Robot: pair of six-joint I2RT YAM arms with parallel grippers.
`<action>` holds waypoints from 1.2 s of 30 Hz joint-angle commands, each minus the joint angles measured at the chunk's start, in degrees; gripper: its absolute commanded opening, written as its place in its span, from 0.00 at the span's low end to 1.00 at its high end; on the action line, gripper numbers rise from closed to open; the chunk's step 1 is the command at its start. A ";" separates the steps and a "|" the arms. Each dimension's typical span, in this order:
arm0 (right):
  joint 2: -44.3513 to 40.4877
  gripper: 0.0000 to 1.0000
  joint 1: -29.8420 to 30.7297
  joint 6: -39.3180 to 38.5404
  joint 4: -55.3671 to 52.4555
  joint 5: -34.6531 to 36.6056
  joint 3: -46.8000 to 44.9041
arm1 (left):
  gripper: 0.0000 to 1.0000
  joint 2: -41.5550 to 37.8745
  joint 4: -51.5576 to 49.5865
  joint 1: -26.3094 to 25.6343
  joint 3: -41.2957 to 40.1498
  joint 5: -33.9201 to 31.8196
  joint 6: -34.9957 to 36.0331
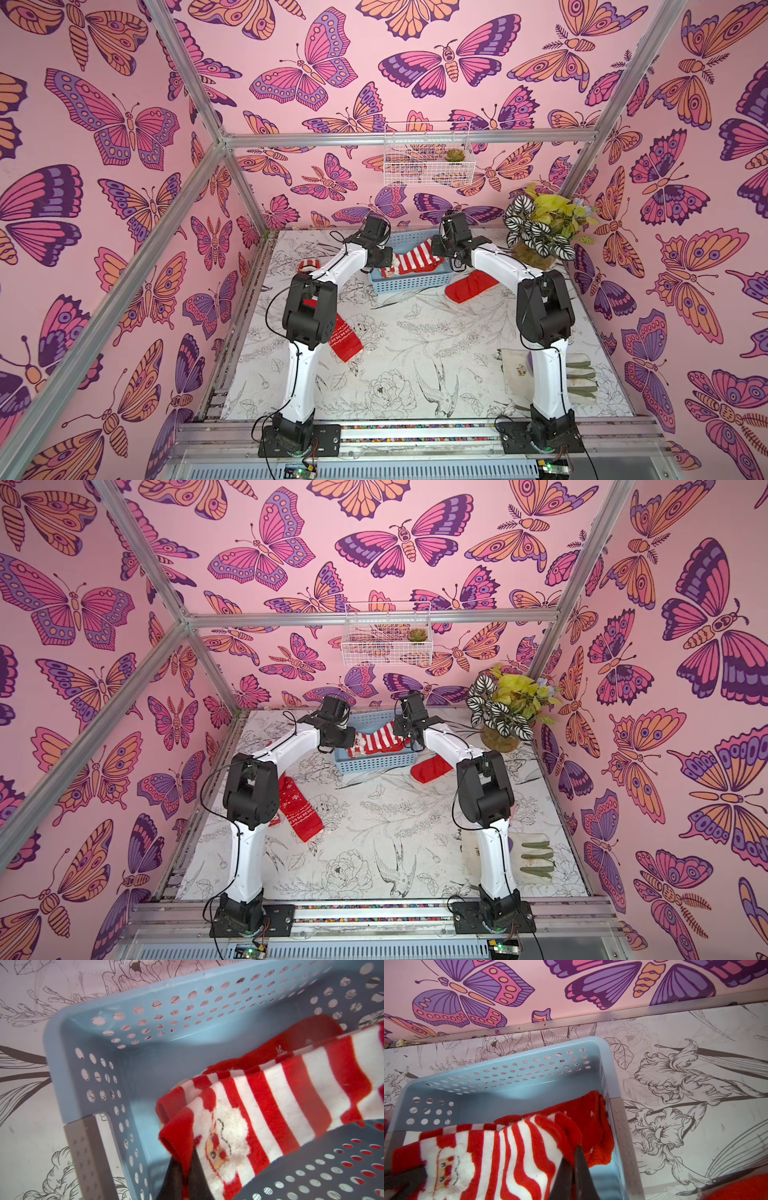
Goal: Place the socks together as a pair
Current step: Place a pair of socks in the bin.
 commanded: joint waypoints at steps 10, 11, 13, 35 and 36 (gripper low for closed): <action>3.50 0.02 -0.22 -1.69 -3.23 0.07 4.05 | 0.13 3.02 -3.28 0.31 2.44 -1.76 2.32; 3.48 0.05 -0.21 -1.81 -3.32 0.04 4.07 | 0.24 3.03 -3.29 0.29 2.45 -1.29 2.26; 3.20 0.10 -0.18 -2.11 -3.12 -0.53 4.07 | 0.43 2.71 -3.20 0.21 2.36 0.24 2.28; -1.68 0.35 2.75 -1.55 -9.24 -3.78 6.67 | 0.65 -16.40 -3.07 0.46 -7.17 0.14 -4.97; -0.60 0.33 2.96 -1.60 -9.64 -4.65 7.64 | 0.65 -17.51 -2.81 0.64 -8.85 0.32 -5.77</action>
